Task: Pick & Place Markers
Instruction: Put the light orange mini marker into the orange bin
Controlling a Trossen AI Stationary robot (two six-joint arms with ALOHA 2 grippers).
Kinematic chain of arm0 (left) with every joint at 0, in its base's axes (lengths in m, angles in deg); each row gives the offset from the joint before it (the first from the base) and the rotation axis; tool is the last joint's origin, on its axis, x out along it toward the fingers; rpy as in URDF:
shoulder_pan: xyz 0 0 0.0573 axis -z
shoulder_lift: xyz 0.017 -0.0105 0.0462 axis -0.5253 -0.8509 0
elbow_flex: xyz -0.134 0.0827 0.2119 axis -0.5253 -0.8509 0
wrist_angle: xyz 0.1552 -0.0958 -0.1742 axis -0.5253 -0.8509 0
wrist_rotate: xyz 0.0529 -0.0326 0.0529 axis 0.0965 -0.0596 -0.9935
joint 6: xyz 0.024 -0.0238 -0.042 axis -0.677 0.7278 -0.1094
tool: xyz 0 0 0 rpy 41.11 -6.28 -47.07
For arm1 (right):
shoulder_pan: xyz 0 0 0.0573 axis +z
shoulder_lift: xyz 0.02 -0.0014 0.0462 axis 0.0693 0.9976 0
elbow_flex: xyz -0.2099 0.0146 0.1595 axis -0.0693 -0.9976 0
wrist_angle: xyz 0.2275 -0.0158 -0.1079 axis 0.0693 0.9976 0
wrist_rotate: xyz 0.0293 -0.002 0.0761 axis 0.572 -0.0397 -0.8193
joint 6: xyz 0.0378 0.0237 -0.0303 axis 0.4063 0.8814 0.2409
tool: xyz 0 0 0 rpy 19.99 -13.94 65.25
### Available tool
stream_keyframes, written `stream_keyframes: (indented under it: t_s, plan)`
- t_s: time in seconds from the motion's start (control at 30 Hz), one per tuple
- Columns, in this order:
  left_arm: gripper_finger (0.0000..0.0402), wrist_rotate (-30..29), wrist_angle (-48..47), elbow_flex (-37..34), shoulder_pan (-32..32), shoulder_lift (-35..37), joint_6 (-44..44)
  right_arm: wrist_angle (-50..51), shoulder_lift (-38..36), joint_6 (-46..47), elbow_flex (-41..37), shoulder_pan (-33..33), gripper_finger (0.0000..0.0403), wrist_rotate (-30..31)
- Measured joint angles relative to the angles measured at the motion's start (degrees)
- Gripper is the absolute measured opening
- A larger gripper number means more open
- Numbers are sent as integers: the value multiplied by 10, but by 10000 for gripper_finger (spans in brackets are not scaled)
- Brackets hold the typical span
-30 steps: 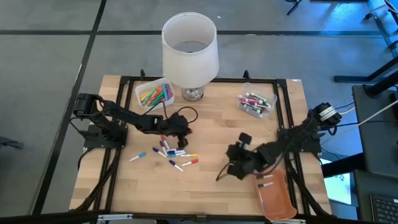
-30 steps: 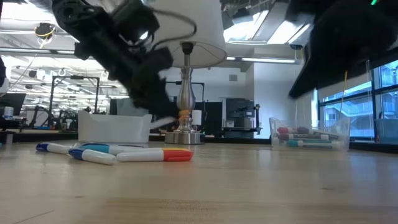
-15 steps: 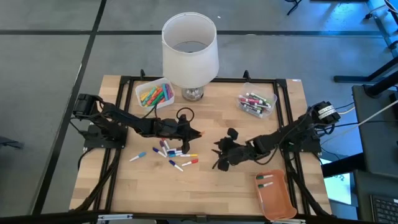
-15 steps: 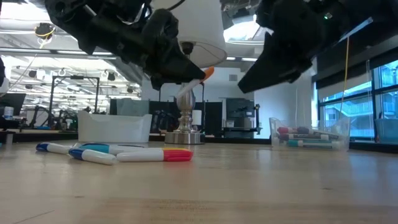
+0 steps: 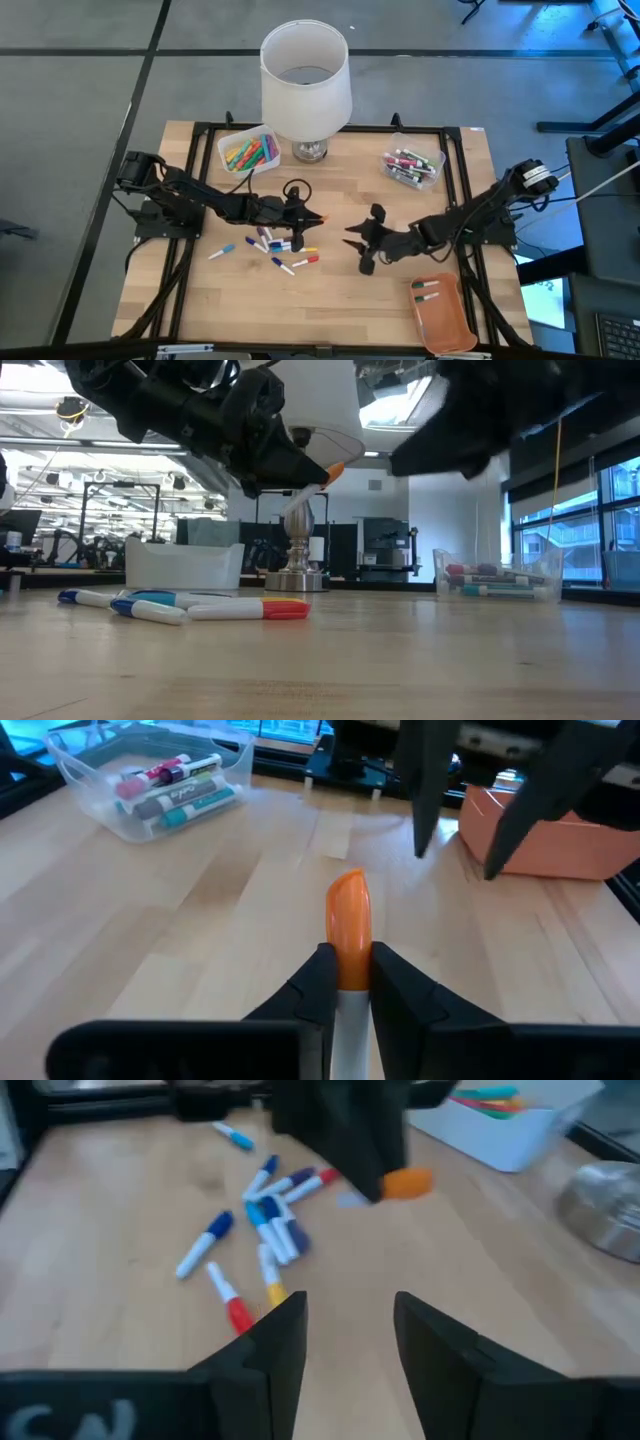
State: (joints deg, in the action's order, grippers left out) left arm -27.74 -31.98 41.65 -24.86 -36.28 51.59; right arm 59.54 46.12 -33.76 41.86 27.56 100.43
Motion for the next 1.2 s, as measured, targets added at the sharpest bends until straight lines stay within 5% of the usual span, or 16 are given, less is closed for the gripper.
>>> stream_keyframes:
  t_s: [0.23, 0.4, 0.8, 1.2]
  plan:
    - [37, 1, 13, 0, 0, 0, -11, -367, -5, -1, -161, -23, 151, -66]
    - [43, 16, 43, 1, -1, 0, -15, -543, -6, -25, -217, -30, 151, -42]
    - [43, -5, 144, 1, 15, 0, -16, -546, 14, -46, -145, -50, 152, -22]
    - [44, -9, 172, 1, 21, 0, -25, -542, 85, -83, -78, -79, 152, -102]
